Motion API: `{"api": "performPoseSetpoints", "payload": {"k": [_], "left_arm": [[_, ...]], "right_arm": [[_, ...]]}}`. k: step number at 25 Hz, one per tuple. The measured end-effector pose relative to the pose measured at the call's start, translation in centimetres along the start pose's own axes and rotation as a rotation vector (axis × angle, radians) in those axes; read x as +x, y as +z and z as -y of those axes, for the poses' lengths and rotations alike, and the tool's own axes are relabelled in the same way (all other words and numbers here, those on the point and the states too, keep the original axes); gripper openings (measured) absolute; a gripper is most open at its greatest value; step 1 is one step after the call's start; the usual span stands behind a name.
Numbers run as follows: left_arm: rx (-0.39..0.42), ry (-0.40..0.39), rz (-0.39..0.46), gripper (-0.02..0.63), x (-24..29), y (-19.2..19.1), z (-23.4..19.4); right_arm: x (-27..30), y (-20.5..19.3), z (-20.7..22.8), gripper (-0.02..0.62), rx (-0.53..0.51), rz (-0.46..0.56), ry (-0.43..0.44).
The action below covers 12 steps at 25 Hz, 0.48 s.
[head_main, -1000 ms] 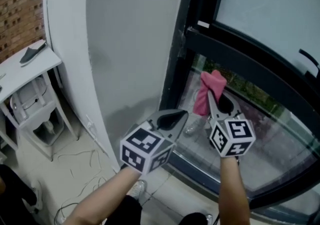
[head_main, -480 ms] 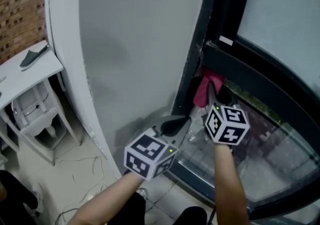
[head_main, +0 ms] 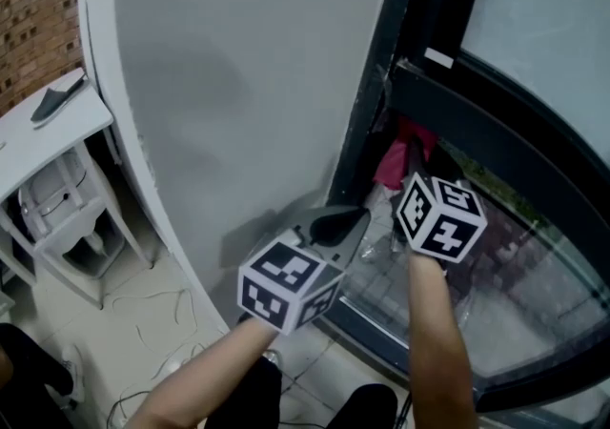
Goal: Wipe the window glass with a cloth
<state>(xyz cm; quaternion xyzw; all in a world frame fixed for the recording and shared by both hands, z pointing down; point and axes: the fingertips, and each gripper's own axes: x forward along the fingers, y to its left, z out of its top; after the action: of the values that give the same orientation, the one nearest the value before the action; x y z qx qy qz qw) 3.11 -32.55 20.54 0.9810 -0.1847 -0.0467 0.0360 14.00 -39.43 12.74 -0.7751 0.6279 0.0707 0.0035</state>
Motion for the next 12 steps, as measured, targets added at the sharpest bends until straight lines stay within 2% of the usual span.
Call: {"api": "performPoseSetpoints", "payload": {"k": [7, 12], "left_arm": [[0.001, -0.016, 0.007, 0.006, 0.3, -0.1, 1.2], [-0.001, -0.059, 0.006, 0.006, 1.3, -0.4, 3.9]], "right_arm": [[-2.4, 0.1, 2.3, 0.066, 0.017, -0.004, -0.057], [-5.4, 0.2, 5.2, 0.067, 0.015, 0.004, -0.092]]}}
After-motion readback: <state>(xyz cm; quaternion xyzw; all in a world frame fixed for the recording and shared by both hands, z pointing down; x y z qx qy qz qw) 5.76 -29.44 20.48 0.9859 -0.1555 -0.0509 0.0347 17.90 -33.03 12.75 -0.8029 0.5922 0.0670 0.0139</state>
